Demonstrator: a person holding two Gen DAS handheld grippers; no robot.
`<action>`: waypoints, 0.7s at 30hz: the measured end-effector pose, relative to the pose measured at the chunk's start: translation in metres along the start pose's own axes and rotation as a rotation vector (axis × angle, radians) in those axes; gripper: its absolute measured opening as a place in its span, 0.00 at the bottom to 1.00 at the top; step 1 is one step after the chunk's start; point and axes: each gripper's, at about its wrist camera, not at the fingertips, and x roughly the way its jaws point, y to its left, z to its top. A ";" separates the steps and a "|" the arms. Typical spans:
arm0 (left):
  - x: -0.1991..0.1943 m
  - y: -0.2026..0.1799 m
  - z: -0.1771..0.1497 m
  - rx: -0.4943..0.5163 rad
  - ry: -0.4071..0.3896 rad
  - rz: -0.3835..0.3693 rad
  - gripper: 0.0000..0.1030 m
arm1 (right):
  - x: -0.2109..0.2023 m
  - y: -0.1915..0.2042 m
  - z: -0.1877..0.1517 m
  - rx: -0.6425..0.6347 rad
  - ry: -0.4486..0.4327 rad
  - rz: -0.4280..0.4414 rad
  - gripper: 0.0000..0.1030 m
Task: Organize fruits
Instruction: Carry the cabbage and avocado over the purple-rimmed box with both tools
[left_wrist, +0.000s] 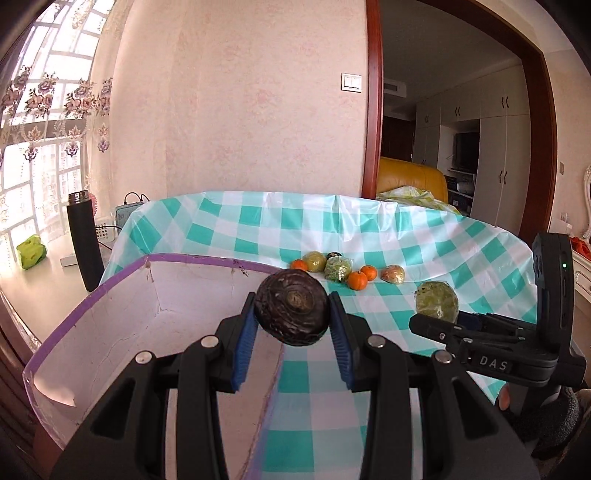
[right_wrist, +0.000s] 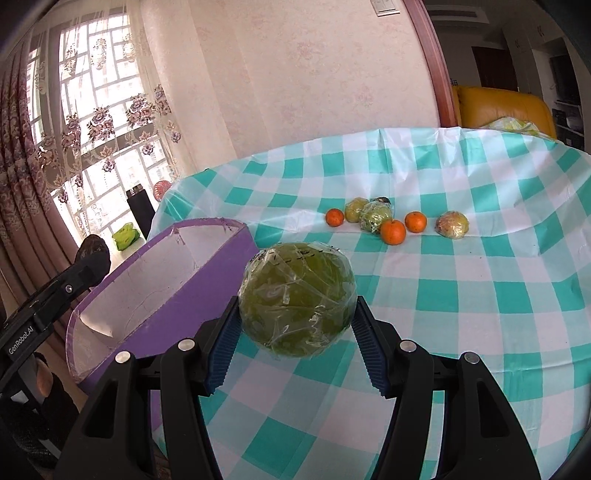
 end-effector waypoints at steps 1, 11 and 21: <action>-0.002 0.012 0.000 -0.004 0.010 0.021 0.37 | 0.003 0.011 0.004 -0.020 0.004 0.016 0.57; -0.011 0.125 -0.014 -0.132 0.135 0.204 0.37 | 0.050 0.124 0.036 -0.213 0.048 0.144 0.58; 0.018 0.159 -0.046 -0.105 0.348 0.286 0.37 | 0.123 0.192 0.017 -0.449 0.297 0.075 0.57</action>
